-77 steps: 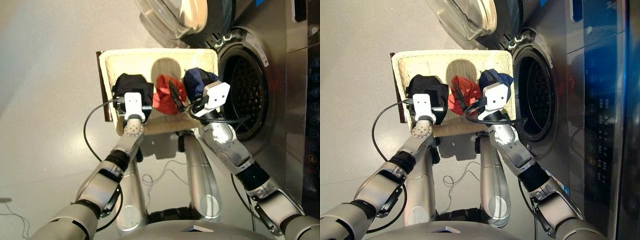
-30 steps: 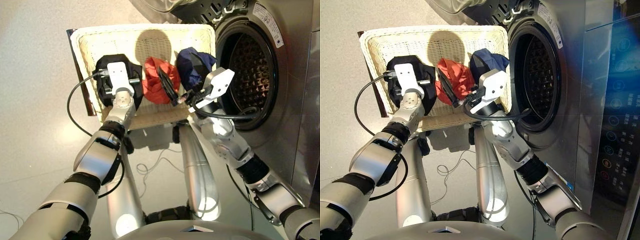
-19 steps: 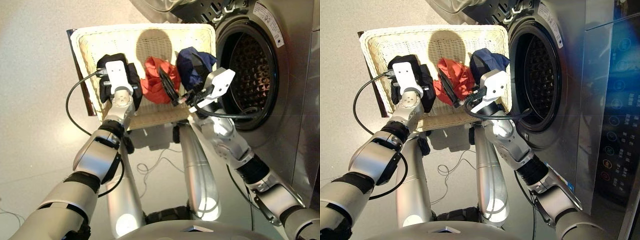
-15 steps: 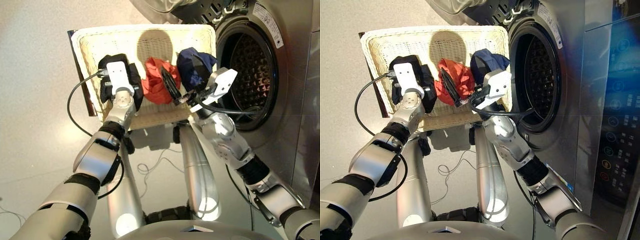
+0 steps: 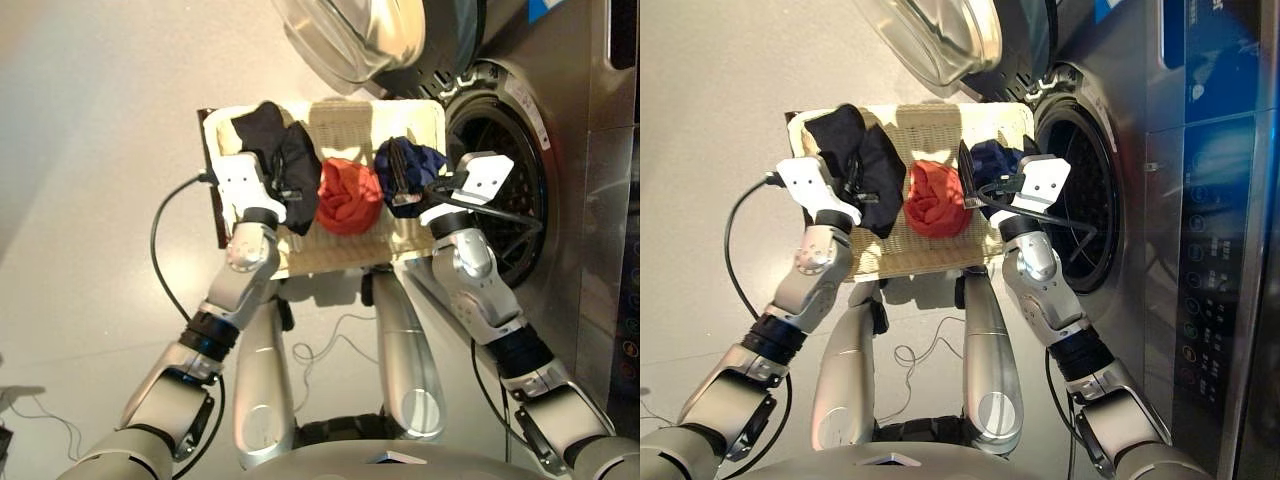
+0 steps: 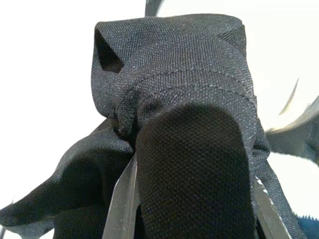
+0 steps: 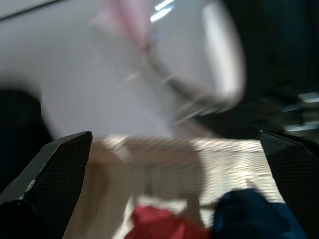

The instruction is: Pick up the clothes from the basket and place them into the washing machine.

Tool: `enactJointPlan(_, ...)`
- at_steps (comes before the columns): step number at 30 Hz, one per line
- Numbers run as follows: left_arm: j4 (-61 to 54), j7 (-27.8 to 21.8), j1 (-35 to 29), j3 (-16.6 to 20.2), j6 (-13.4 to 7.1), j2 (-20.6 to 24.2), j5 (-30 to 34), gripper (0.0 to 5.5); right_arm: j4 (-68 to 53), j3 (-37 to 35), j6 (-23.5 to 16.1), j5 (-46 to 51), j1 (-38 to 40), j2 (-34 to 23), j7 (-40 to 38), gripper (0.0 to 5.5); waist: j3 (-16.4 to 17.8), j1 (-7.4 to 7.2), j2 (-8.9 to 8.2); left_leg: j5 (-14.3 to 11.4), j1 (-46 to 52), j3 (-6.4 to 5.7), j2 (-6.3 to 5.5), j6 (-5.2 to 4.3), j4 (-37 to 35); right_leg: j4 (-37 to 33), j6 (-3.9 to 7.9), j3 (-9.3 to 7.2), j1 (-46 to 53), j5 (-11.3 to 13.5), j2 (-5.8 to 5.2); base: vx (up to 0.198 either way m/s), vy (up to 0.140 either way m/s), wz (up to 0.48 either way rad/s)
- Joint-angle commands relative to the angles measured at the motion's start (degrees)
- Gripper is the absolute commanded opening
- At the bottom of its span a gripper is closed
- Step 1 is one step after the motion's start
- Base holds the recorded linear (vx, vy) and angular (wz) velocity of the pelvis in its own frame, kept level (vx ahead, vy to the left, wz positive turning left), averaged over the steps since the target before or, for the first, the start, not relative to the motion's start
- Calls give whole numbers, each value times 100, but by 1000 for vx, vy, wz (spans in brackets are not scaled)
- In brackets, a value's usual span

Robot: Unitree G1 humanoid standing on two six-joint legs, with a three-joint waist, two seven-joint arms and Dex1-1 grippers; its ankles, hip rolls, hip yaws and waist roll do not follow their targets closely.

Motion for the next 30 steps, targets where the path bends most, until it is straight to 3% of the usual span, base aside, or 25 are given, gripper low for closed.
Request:
enactJointPlan(1, -1157, -828, -17, 26, -485, 213, -146, 0, -754, -10, 56, 59, -74, -362, 755, 550, -149, -15, 10, -255, 214, -100, -99, -253, 132, -1428, 668, 68, 886, 735, -291, 0, 0, 0)
enactJointPlan(8, -1971, -1504, -94, -9, -475, 484, -587, 0, -1434, 278, 346, -196, -692, -771, 1316, 550, -222, 20, 7, -285, 241, -66, -118, -206, 211, -1473, 686, 169, 928, 778, -334, 0, 0, 0)
enactJointPlan(17, -2477, -2434, -168, -564, -86, 870, -1397, 0, -1421, 801, 535, -895, -1935, -939, 1582, 550, -267, 19, 11, -360, 222, -46, -91, -187, 403, -1438, 696, 272, 951, 779, -340, 0, 0, 0)
enactJointPlan(24, -2439, -2627, -479, -921, -9, 1084, -1541, 0, -922, 1252, 553, -1096, -2996, -631, 1561, 550, -251, 54, 5, -378, 260, -15, -79, -176, 449, -1434, 692, 318, 985, 778, -340, 0, 0, 0)
enactJointPlan(30, -2366, -2718, -763, -1270, 90, 1216, -1600, 0, -634, 1550, 557, -951, -3409, -292, 1650, 550, -244, 88, 0, -378, 258, -31, -70, -175, 483, -1417, 680, 326, 1001, 774, -355, 0, 0, 0)
